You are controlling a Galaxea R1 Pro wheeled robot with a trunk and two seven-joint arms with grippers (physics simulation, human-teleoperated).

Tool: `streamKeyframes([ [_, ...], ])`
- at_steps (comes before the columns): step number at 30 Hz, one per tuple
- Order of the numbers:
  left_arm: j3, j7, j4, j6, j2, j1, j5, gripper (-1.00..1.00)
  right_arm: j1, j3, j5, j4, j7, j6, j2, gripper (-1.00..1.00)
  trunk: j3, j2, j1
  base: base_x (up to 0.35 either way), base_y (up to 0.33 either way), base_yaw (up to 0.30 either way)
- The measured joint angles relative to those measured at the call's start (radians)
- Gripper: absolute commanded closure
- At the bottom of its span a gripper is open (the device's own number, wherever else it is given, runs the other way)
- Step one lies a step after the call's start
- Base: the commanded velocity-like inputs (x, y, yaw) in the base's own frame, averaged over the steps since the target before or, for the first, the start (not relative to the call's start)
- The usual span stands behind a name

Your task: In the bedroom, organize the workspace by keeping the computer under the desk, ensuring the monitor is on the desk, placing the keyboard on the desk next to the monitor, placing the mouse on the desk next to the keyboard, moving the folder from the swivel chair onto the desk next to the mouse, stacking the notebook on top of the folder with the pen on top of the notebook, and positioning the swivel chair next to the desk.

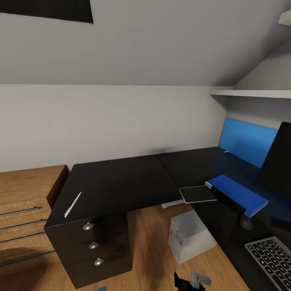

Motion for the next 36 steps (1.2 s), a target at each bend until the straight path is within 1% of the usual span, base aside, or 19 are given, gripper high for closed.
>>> streamKeyframes([
  [4, -0.001, 0.0, 0.0, 0.0, 0.0, 0.0, 0.0, -1.0, 0.0, 0.0, 0.0, 0.006, 0.0, -0.001, 0.0, -1.0, 0.0, 0.0, 0.0, -0.041, 0.035, -0.141],
  [9, -0.002, 0.0, 0.0, 0.0, -0.007, 0.0, 0.001, -1.0, 0.001, 0.001, 0.001, 0.008, 0.001, -0.001, 0.001, -1.0, 0.0, 0.0, 0.0, -0.141, 0.108, -0.259],
  [15, -0.003, 0.0, 0.0, 0.0, -0.012, 0.0, 0.001, -1.0, 0.001, 0.002, 0.001, 0.009, 0.001, -0.001, 0.002, -1.0, 0.0, 0.0, 0.0, -0.038, 0.024, -0.26],
  [21, -0.003, 0.0, 0.0, 0.0, -0.013, 0.0, 0.0, -1.0, 0.0, 0.002, 0.001, 0.011, 0.001, 0.0, 0.006, -1.0, -0.001, 0.0, 0.0, -0.003, 0.002, -0.044],
  [22, -0.002, 0.0, 0.0, -0.001, -0.012, 0.0, -0.001, -1.0, 0.001, 0.003, 0.018, 0.015, 0.003, -0.001, 0.007, -1.0, -0.001, 0.0, 0.0, 0.0, 0.0, -0.002],
  [24, -0.002, 0.0, 0.0, -0.001, -0.012, 0.0, -0.001, -1.0, 0.0, 0.002, 0.028, 0.02, 0.003, -0.001, 0.007, -1.0, -0.001, 0.0, 0.0, 0.0, 0.0, -0.001],
  [31, -0.001, 0.0, 0.0, -0.003, -0.011, 0.0, 0.0, -1.0, 0.001, 0.004, 0.038, 0.033, 0.003, -0.001, 0.012, -1.0, 0.021, 0.049, -0.027, 0.0, 0.0, 0.018],
  [34, 0.001, 0.0, 0.0, -0.005, -0.011, 0.0, 0.004, -1.0, 0.001, 0.002, 0.041, 0.036, -0.001, -0.002, 0.025, -1.0, 0.03, 0.07, -0.038, 0.0, 0.0, 0.235],
  [36, 0.001, 0.0, 0.003, -0.005, -0.012, 0.0, 0.005, -1.0, 0.001, 0.002, 0.042, 0.037, -0.002, -0.002, 0.026, -1.0, 0.036, 0.084, -0.046, 0.0, 0.0, 0.271],
])
